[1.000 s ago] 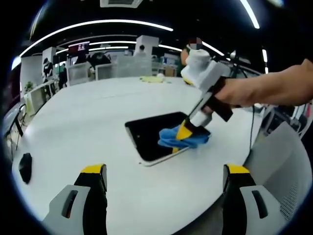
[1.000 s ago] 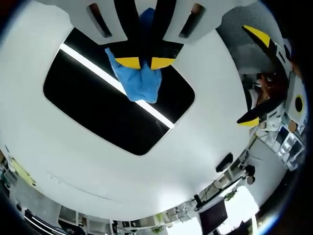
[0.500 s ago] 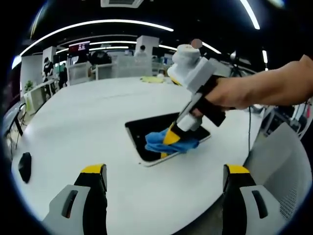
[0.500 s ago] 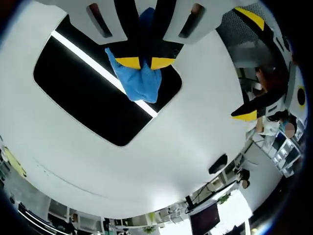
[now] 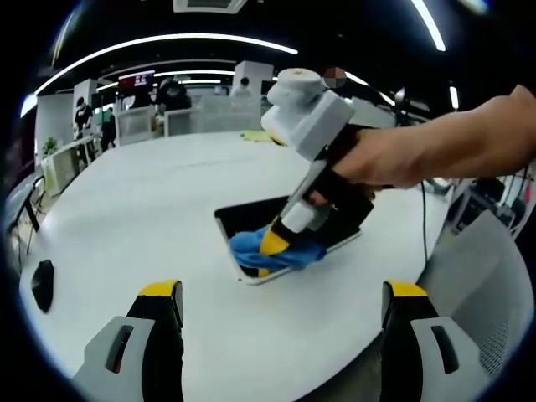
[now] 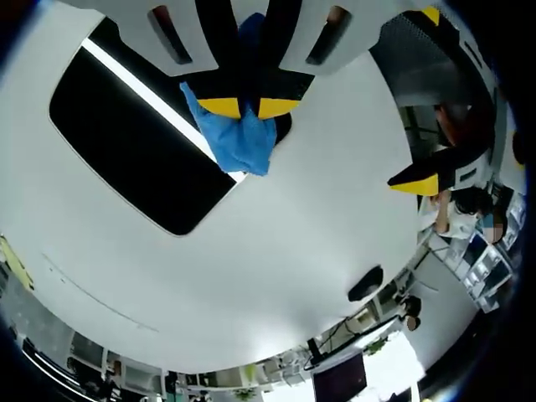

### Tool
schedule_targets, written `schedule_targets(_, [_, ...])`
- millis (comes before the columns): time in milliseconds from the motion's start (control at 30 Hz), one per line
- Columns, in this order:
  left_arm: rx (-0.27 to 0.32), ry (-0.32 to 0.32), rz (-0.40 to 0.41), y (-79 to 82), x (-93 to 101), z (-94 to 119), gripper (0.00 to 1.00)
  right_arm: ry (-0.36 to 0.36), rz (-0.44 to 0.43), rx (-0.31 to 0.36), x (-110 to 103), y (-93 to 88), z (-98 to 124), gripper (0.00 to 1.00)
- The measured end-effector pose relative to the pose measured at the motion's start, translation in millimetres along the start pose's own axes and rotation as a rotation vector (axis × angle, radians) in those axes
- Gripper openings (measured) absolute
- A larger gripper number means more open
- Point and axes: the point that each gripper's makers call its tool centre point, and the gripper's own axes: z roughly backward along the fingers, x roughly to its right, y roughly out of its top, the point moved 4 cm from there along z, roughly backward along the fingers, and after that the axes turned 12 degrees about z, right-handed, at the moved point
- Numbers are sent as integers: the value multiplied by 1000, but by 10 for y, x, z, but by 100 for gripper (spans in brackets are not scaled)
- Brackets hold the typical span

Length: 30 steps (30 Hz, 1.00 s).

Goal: Wipe the mirror surface with the cleaning cloth until all visible marks leave the cleaned area.

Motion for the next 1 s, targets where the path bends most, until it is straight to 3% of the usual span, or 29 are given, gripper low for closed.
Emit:
schedule_targets(600, [-1, 1, -1, 0, 4, 0, 99, 20, 29, 12, -93, 116, -74, 0])
schedule_targets(1000, [9, 3, 5, 14, -5, 4, 99, 35, 45, 10, -41, 147, -160, 0])
